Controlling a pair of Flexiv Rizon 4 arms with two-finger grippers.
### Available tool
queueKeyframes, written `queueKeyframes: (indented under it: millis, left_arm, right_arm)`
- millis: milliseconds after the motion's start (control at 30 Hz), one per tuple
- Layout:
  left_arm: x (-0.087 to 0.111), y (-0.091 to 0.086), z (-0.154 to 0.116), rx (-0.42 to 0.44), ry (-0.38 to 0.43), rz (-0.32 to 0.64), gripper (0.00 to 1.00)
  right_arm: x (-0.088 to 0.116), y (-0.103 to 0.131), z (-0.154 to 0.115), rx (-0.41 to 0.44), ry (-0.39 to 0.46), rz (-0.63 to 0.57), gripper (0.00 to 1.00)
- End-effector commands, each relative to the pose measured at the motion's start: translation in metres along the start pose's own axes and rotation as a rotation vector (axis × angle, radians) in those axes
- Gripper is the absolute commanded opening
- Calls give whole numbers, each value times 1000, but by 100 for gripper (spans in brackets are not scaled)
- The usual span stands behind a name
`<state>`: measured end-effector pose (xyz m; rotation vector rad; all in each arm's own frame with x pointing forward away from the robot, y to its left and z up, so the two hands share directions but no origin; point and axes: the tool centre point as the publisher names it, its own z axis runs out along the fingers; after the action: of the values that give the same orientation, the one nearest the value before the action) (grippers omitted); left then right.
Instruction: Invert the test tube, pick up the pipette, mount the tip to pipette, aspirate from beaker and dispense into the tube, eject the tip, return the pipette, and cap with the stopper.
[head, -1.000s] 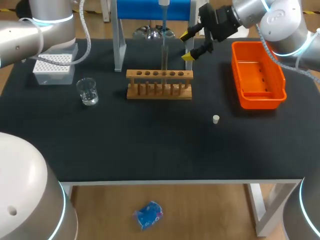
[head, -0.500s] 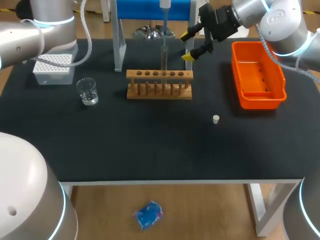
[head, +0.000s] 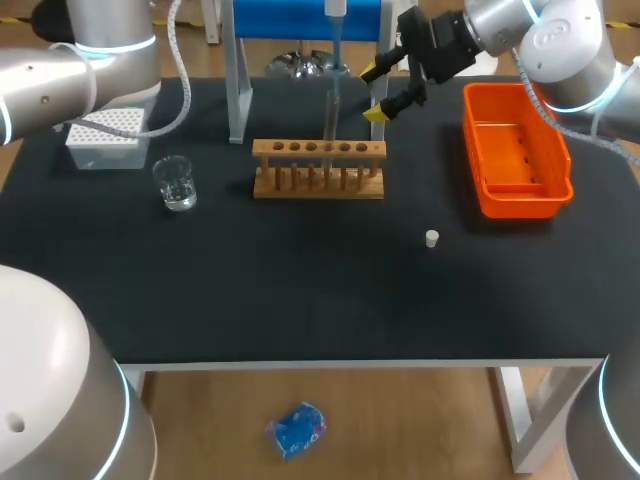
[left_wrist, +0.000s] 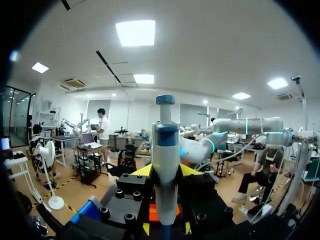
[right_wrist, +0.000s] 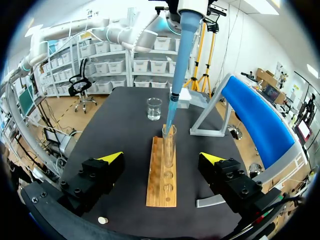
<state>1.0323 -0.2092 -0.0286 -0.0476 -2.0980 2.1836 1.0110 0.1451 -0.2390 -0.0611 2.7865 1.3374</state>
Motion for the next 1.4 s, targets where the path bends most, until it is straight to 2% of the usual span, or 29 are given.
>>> queueKeyframes:
  millis: [33, 833, 1400]
  left_arm:
    - [-5, 2, 1, 6, 4, 3, 0]
    - [-20, 3, -17, 15, -105, 62, 0]
    - [-16, 6, -26, 3, -121, 49, 0]
  right_arm:
    - [-1, 0, 0, 1, 1, -1, 100]
    - [-1, 0, 0, 1, 1, -1, 100]
    - [-1, 0, 0, 1, 1, -1, 100]
